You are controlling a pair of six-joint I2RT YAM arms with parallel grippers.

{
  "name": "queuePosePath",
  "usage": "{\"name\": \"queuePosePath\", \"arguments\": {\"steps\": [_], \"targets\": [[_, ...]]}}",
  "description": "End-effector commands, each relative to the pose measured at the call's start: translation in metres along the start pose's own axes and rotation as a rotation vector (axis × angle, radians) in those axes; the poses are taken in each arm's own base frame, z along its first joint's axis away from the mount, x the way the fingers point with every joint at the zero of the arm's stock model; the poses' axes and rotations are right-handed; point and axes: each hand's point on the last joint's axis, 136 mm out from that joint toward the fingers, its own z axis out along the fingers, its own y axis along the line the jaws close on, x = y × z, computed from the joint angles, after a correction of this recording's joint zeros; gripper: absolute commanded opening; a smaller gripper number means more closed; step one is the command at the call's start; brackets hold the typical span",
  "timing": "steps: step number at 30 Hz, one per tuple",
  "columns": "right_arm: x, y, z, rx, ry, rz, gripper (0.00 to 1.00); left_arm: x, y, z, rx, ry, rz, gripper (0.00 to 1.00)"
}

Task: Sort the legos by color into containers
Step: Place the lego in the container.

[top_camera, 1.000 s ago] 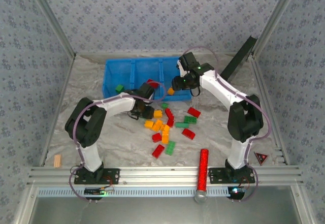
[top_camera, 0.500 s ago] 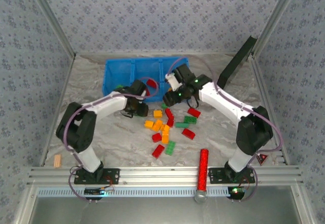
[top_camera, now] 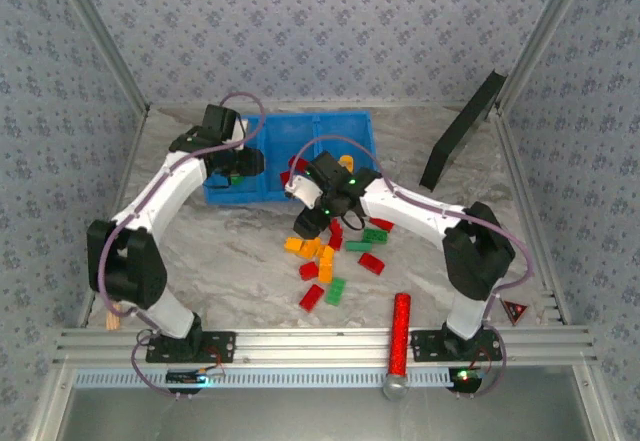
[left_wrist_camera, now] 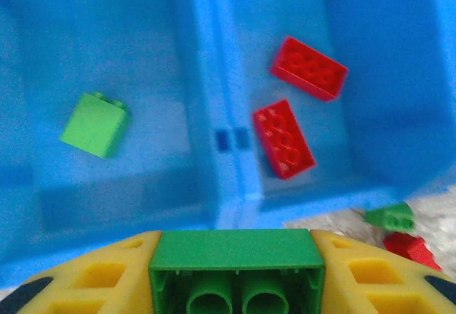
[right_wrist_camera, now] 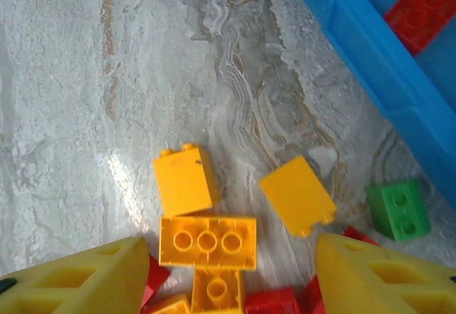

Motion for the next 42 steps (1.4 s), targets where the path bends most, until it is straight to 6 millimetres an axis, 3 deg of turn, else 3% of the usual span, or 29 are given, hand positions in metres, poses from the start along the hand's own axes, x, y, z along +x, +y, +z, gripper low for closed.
{"name": "queuePosePath", "arguments": {"steps": [1,4,12,16,21,32,42], "targets": [[-0.004,0.01,0.01,-0.019,0.034,-0.06,0.66,-0.005,0.027,0.018,-0.058,0.051,-0.016,0.39],[-0.004,0.017,0.022,-0.029,0.048,-0.093,0.66,-0.012,0.045,0.038,-0.11,0.063,-0.057,0.39],[0.001,0.027,0.044,-0.021,0.127,-0.196,0.66,-0.03,0.061,0.082,-0.104,0.061,-0.173,0.4],[0.005,0.024,0.051,-0.002,0.151,-0.223,0.66,-0.028,0.064,0.103,-0.106,0.095,-0.184,0.42],[0.008,0.019,0.06,0.022,0.179,-0.247,0.66,-0.023,0.071,0.116,-0.126,0.104,-0.21,0.48],[0.017,0.026,0.074,-0.032,0.221,-0.26,0.65,-0.04,0.06,0.107,-0.078,0.066,-0.215,0.67],[0.032,0.03,0.09,-0.055,0.28,-0.256,0.57,-0.078,0.023,0.063,0.182,-0.036,-0.235,0.74]]}}
